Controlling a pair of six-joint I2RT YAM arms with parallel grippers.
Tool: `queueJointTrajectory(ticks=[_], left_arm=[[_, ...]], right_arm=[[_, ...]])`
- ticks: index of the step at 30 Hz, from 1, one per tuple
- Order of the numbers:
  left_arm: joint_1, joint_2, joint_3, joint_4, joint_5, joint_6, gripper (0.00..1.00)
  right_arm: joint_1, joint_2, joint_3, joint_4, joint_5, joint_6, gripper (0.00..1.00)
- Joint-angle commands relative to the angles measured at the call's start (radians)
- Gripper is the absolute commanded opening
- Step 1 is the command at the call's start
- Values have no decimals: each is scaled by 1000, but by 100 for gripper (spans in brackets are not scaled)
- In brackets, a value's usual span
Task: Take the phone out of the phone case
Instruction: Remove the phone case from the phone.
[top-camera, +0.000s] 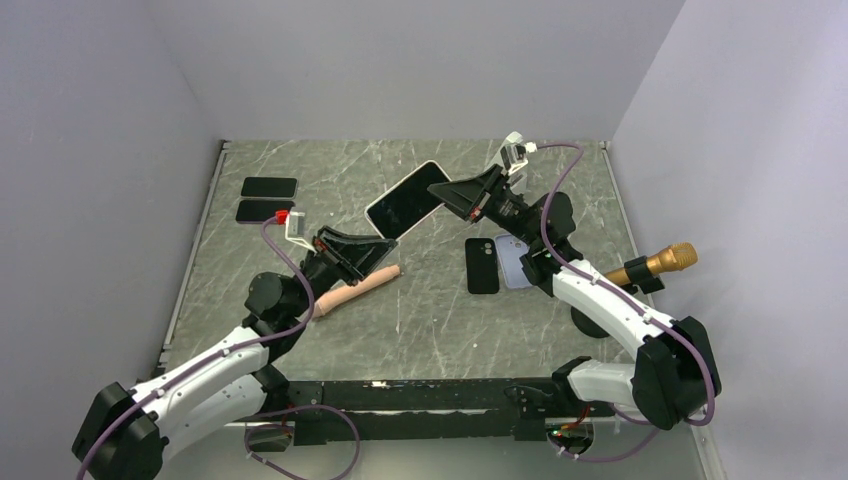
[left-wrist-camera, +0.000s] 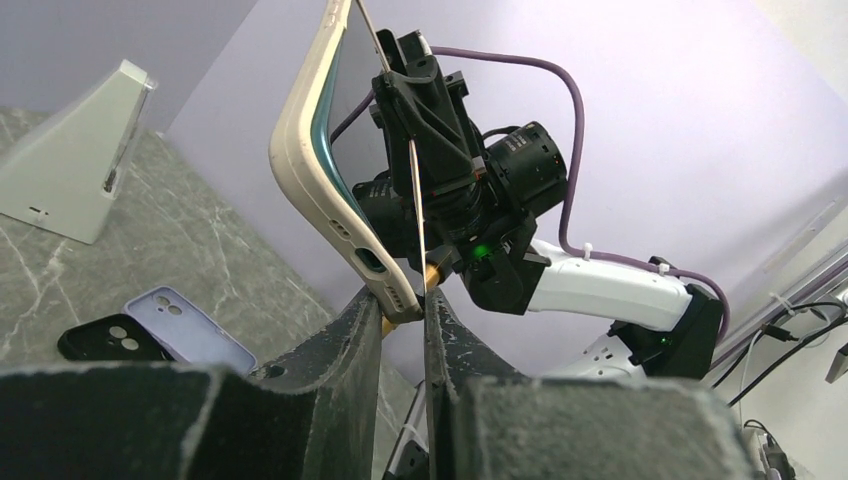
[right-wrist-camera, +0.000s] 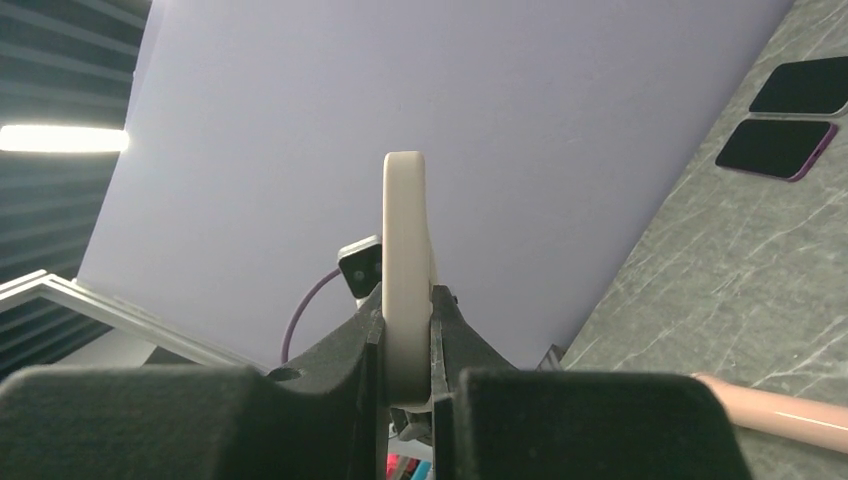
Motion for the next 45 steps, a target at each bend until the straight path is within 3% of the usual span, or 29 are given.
queueJointTrajectory(ticks=[1,8,16,19,24,28,29,33,37,41,45], left_arm=[[16,24,46,44,27,82,0],[161,165,-41,331,200,20,0],[176,309,-55,530,258,25,0],[184,340,-46,558,287,70,0],[187,361,2,470,267,99,0],[186,304,34,304,253,118,0],[186,273,38,241,252,125,4],[186,96,46,-52,259,183,50],[185,-105,116,-399,340,256,68],[186,-199,273,-768,443,301,77],[186,-192,417,-876,535,167,76]], right_arm=[[7,-44,17,122,-48,111,0],[8,-34,4,337,-109,372,0],[8,-16,21,536,-98,616,0],[10,-9,32,573,-94,671,0],[9,-19,31,539,-104,664,0],[6,-1,13,571,-100,661,0],[2,5,15,570,-106,648,0],[-31,-12,28,426,-146,504,0],[-86,-31,33,282,-173,360,0],[-105,-30,63,116,-207,218,0],[-105,-28,119,-62,-233,53,0]])
